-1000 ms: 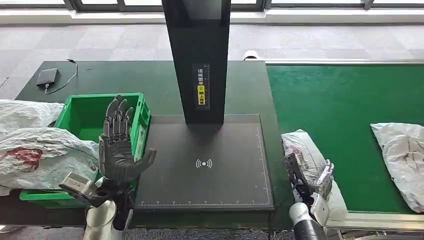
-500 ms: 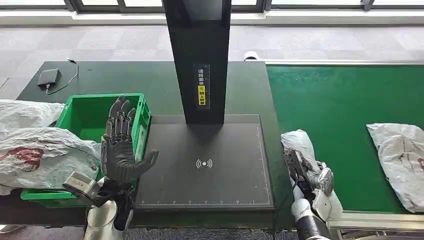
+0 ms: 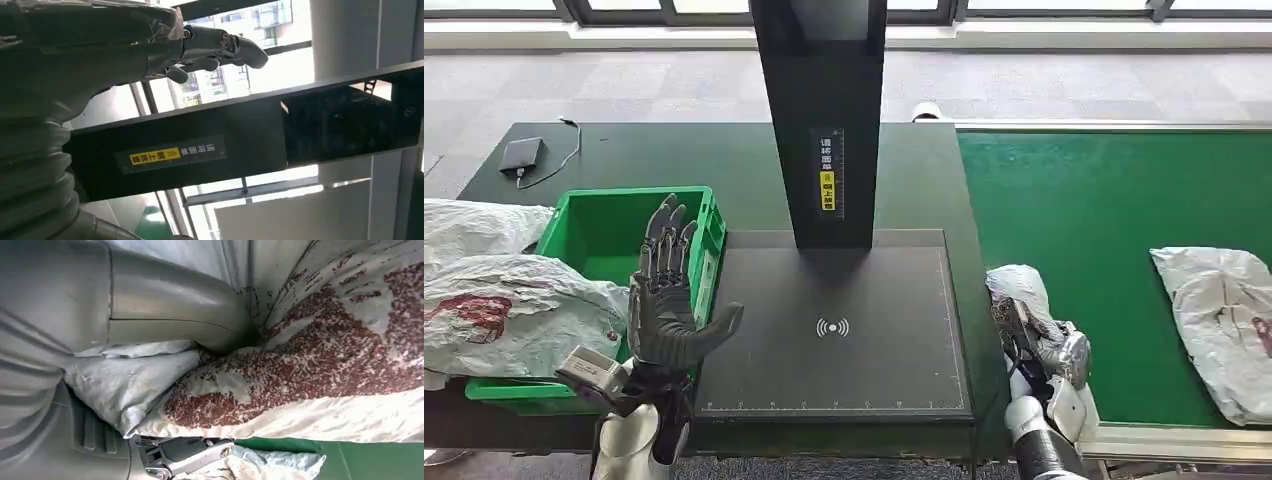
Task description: Moved the parcel from conveyor to table for the left to box.
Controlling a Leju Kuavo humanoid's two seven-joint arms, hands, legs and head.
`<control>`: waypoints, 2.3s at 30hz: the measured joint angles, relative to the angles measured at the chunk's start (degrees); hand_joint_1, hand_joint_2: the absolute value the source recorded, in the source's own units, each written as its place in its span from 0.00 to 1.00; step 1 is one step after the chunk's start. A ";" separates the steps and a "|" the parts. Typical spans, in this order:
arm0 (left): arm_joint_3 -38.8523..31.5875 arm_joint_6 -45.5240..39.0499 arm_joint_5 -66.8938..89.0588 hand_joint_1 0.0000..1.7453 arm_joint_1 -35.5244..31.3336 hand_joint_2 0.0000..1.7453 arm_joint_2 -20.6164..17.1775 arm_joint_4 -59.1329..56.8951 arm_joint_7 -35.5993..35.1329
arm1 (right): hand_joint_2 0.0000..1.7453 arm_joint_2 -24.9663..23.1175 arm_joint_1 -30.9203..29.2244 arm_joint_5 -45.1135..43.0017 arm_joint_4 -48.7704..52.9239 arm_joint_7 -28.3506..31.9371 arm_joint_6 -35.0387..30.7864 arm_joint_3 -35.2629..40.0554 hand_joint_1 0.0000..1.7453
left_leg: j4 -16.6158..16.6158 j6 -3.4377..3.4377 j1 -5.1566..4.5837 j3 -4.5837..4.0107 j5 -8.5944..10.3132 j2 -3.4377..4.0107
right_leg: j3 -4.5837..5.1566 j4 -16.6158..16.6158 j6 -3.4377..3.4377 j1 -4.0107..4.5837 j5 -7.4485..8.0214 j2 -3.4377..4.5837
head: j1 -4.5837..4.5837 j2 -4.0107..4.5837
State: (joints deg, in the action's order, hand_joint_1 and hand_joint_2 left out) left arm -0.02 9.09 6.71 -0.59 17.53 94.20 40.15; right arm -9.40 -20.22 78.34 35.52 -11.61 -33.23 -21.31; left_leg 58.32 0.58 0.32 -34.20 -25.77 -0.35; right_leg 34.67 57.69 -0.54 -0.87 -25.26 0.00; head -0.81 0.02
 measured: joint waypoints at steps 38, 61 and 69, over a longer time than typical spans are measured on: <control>1.27 -3.32 -0.94 0.00 0.12 1.00 -0.13 -2.86 0.02 | 1.00 -8.44 14.63 -15.63 44.19 41.69 -6.08 2.98 1.00 | -0.05 0.06 0.03 -0.44 0.00 -0.09 | 0.42 0.03 0.04 0.02 -0.06 -0.04 | -0.02 -0.02; 3.54 -3.17 -0.87 0.00 -3.95 1.00 -0.20 -6.82 0.00 | 1.00 -10.03 3.29 -23.59 10.29 40.58 -2.04 23.13 1.00 | -0.04 0.15 0.05 -0.38 0.10 0.00 | 0.47 0.05 0.14 0.05 0.03 0.06 | -0.02 -0.02; 4.04 -3.32 -0.83 0.00 -4.83 1.00 -0.20 -7.94 0.02 | 1.00 -10.91 0.19 -31.00 4.81 44.94 6.68 23.65 1.00 | -0.04 0.15 0.06 -0.39 0.10 0.01 | 0.48 0.05 0.15 0.05 0.03 0.09 | -0.02 -0.02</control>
State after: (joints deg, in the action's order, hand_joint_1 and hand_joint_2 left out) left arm 4.02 5.77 5.88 -5.43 17.33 86.27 40.17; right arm -20.31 -20.04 47.33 40.33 33.32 -26.55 2.34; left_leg 58.28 0.73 0.38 -34.60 -25.68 -0.34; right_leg 35.15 57.74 -0.39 -0.82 -25.24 0.09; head -0.83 0.00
